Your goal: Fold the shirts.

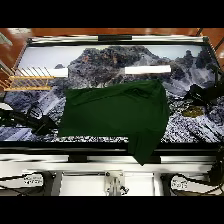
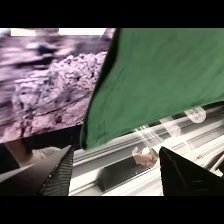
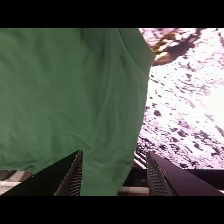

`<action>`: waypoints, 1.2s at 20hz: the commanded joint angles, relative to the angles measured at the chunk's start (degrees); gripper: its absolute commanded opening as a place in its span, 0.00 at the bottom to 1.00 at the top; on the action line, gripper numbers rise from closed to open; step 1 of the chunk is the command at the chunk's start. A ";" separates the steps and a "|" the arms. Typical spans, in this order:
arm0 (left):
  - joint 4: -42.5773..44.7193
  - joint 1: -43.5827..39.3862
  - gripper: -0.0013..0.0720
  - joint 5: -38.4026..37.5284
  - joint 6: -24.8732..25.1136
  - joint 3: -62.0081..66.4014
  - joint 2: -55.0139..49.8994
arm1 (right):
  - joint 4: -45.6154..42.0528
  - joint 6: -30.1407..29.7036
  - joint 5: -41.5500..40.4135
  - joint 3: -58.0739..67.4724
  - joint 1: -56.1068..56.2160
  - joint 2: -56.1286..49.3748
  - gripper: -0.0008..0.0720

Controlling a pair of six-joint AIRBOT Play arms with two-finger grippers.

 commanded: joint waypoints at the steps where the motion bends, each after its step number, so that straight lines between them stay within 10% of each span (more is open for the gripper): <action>1: 0.09 -0.94 0.84 3.08 2.32 -3.17 0.42 | 0.83 -0.09 0.46 -0.72 -0.22 0.26 0.71; 13: -1.05 -10.64 0.80 8.13 -0.33 -3.21 -2.12 | 0.87 -0.07 0.15 -0.72 -0.22 0.24 0.71; 15: -1.07 -12.15 0.28 9.40 -3.39 -3.19 -2.10 | 0.31 0.20 -0.28 -0.85 -0.20 0.24 0.71; 19: -1.03 -13.03 0.06 8.85 -6.19 -3.13 -2.10 | -2.12 0.11 -2.10 -7.98 -0.22 0.26 0.71; 24: -0.87 -12.59 0.06 8.13 -5.49 -2.86 -1.03 | -1.01 -1.49 -0.52 -17.16 -0.22 0.26 0.71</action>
